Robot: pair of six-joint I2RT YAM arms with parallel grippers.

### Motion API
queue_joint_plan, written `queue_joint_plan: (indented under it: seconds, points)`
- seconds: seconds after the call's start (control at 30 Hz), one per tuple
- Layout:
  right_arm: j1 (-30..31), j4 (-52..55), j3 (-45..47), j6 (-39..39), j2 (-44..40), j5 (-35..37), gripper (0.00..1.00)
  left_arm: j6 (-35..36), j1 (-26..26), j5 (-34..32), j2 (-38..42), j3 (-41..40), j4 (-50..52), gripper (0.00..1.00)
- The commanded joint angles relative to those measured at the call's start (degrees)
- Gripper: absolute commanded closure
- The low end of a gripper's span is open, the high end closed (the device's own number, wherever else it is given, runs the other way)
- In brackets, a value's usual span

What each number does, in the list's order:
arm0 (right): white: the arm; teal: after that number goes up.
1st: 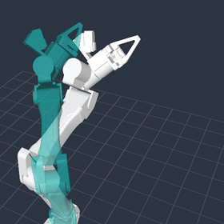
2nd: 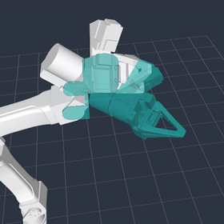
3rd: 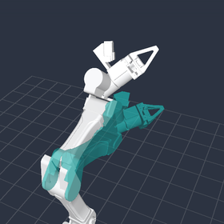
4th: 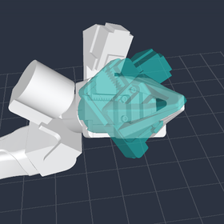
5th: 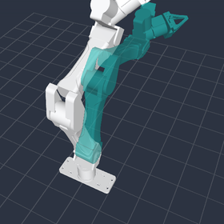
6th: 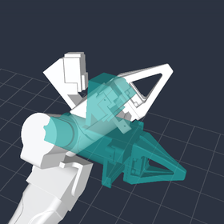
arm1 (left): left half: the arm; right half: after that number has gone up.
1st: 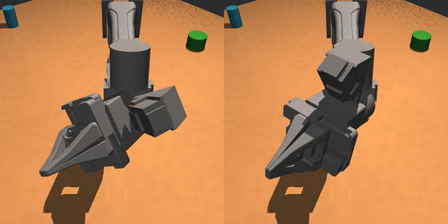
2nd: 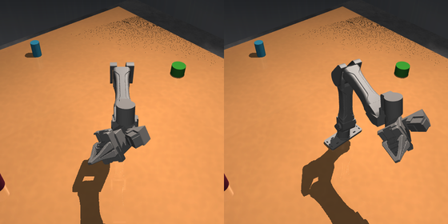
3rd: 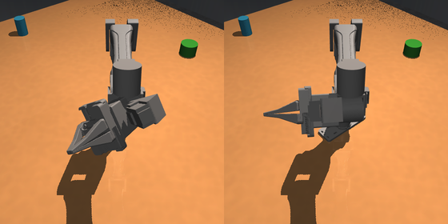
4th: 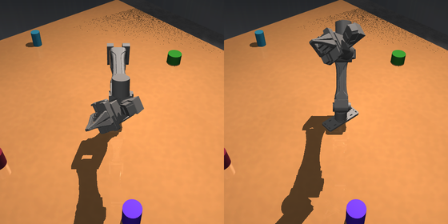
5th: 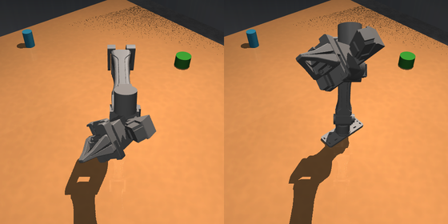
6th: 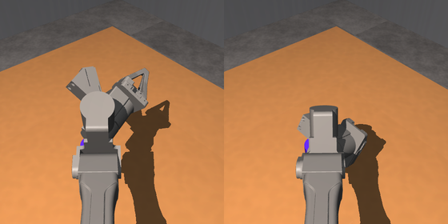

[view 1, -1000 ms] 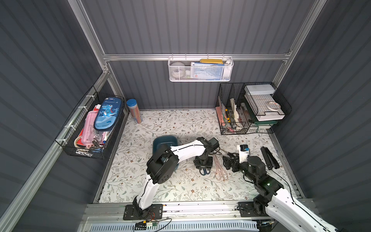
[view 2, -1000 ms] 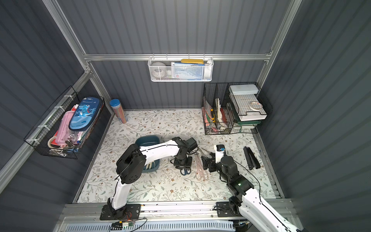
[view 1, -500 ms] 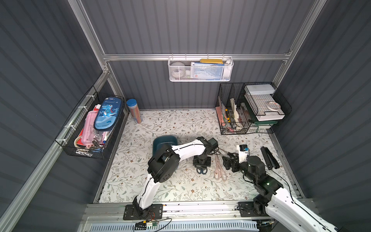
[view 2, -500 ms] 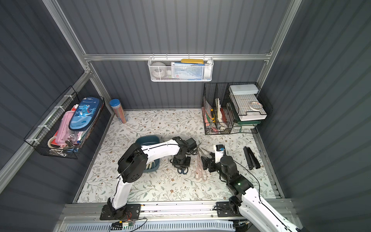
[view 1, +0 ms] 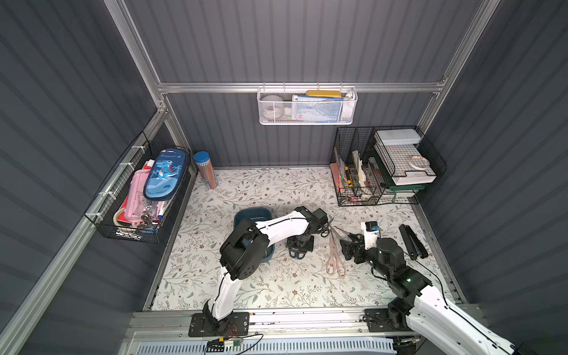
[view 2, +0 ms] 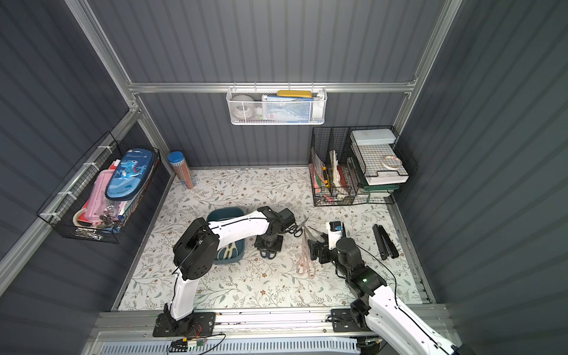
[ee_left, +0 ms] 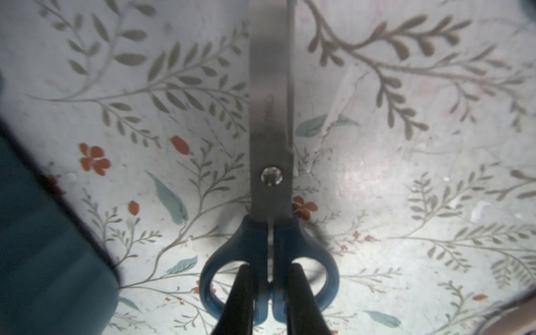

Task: Put the scissors into the storage box
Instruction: Pick up the scissors from the center of the board.

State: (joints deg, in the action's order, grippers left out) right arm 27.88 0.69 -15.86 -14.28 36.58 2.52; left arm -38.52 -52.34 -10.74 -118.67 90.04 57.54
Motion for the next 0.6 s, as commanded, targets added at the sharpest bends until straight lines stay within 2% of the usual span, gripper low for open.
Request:
queue_joint_plan:
  seconds: [0.0, 0.27, 0.53, 0.57]
  points:
    - [0.3, -0.8, -1.1, 0.5, 0.3, -0.6, 0.01, 1.8, 0.5, -4.9, 4.9, 3.0, 3.0, 1.00]
    - [0.3, -1.0, -1.3, 0.6, 0.9, -0.5, 0.01, 2.7, 4.0, -8.9, 10.9, 4.4, 6.7, 0.99]
    - [0.4, -1.0, -1.5, 0.7, 1.7, -0.7, 0.01, 2.7, 13.6, -13.2, 24.2, -8.2, 8.4, 0.95]
    - [0.5, -1.0, -1.5, 0.6, 1.8, -0.5, 0.01, 2.8, 15.1, -12.5, 25.8, -11.8, 7.9, 0.95]
